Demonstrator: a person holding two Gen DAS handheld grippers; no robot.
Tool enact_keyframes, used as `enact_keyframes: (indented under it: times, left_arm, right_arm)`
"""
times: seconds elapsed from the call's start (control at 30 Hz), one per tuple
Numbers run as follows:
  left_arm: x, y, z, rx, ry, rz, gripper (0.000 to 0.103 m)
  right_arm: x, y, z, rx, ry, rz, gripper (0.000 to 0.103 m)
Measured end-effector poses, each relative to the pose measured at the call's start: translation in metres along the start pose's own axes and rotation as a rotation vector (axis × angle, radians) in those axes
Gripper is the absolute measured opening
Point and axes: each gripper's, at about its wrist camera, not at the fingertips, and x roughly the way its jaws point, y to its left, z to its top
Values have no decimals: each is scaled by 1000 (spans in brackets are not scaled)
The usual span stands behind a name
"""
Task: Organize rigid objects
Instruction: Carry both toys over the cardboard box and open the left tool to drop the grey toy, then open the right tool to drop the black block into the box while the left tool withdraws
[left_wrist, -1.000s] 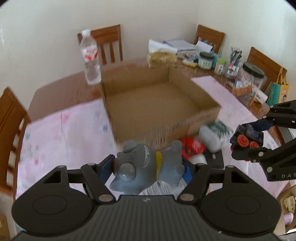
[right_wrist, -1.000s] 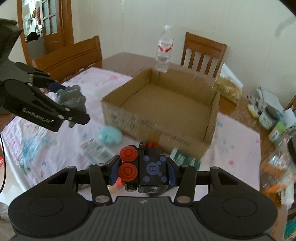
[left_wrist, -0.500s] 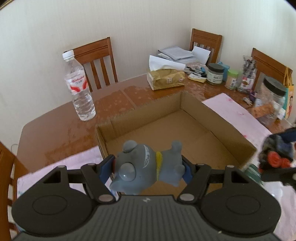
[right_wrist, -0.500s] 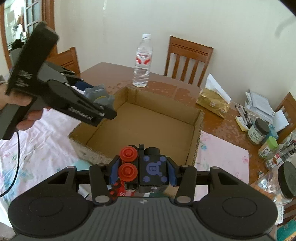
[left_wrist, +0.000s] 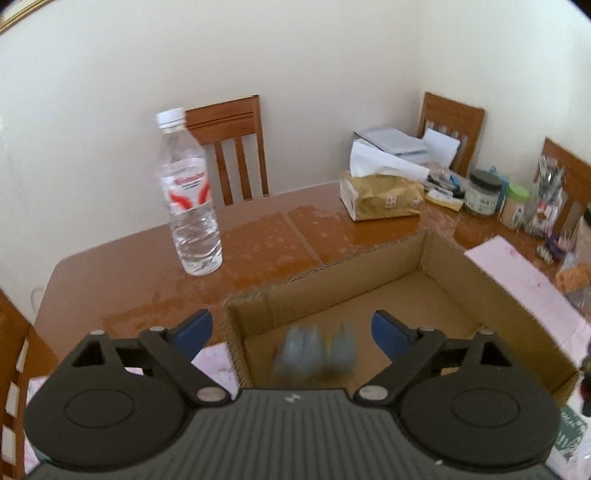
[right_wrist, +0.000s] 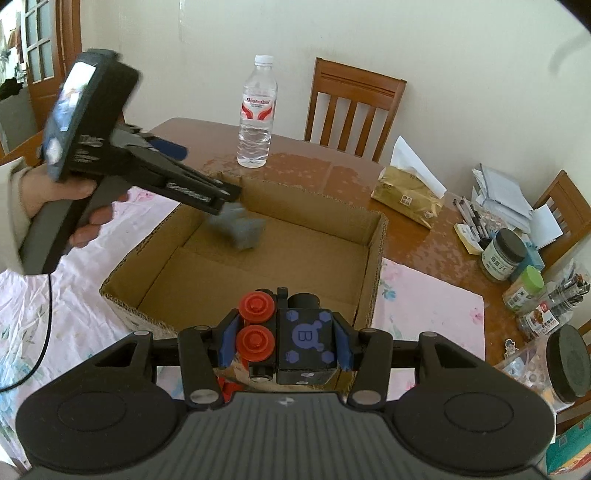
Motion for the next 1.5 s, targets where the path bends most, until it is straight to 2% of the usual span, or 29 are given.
enact_keyframes:
  times: [0.17,0.37,0.57,0.73,0.8,0.87,0.93,1.17,1.37,1.5]
  left_arm:
    - [-33,6,-17,-12,-31,11,97]
    - [-63,15,-45,-81,-10,62,98]
    - [-89,21,-75,-103,-32,182,102]
    - [-95,24,-89,-99,-4,169,102]
    - [-94,23,-94,-96,13,163,102]
    - [-92,23,-97,-106,20,154,102]
    - [-91,23,-99,-116,23,145,102]
    - [-90,17,-106,-112,46,128,102]
    - [-97,3,-111,-106,65,133,102]
    - [-103,-12,-116,-99,78,165,102]
  right_arm:
    - [13,-1,10,-10,11,4,56]
    - [40,-8,30,4,27,22,56]
    - [80,-23,57,49,47,27,56]
    - [109,-33,76,77,60,3,56]
    - [115,-36,82,87,49,-4,64]
    - [118,-38,87,99,39,-12,102]
    - [113,-39,88,111,5,-18,103]
    - [93,-37,80,129,-5,-33,103]
    - [68,-35,55,130,-13,-12,103]
    - [52,-29,32,92,-24,3,103]
